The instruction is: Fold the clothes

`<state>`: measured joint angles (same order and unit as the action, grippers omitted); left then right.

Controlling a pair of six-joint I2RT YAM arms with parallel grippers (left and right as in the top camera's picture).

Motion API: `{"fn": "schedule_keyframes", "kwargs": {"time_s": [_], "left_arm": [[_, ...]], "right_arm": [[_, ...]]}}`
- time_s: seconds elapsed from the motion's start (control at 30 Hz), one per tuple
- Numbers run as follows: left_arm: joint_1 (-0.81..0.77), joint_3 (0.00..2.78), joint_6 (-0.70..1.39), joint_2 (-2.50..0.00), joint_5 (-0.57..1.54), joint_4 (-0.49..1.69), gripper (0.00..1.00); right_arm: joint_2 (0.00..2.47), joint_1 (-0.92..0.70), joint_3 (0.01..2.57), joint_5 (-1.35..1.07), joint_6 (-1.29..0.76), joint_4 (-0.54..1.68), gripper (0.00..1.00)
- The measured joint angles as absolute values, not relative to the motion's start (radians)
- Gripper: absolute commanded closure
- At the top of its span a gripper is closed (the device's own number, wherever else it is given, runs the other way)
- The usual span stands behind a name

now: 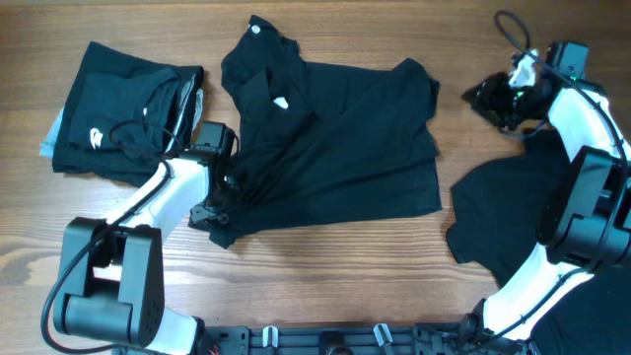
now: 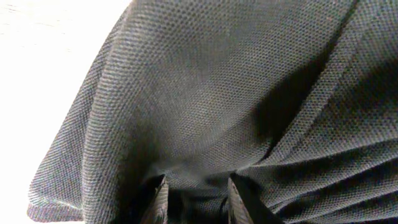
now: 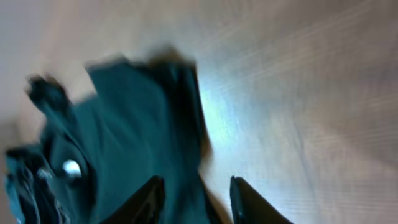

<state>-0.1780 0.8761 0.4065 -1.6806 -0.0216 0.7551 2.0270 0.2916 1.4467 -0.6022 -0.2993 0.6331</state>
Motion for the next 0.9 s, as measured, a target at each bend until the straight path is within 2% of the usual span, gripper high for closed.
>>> {"fn": "schedule_keyframes", "kwargs": {"time_s": [0.1,0.17,0.23,0.37,0.53,0.83,0.9], "left_arm": [[-0.176,0.876,0.406,-1.681,-0.022,0.755,0.70],[-0.176,0.876,0.406,-1.681,-0.022,0.755,0.70],[-0.175,0.876,0.406,-1.681,-0.021,0.755,0.70],[-0.175,0.876,0.406,-1.681,-0.017,0.753,0.70],[-0.174,0.876,0.406,-1.681,-0.014,0.752,0.69],[-0.174,0.876,0.406,-1.681,-0.014,0.746,0.69],[-0.173,0.876,0.406,-1.681,-0.014,0.746,0.69]], "right_arm": [[2.027,0.252,1.445,-0.566,-0.263,0.617,0.77],[2.027,0.215,1.445,-0.548,-0.250,0.529,0.67],[2.027,0.170,1.444,-0.515,-0.267,0.435,0.67],[2.053,0.108,1.444,-0.440,-0.368,0.294,0.64],[2.157,0.108,1.444,-0.391,-0.520,0.156,0.59],[2.212,0.106,1.444,-0.364,-0.561,0.155,0.60],[2.214,0.104,1.447,-0.364,-0.561,0.155,0.64]]}}
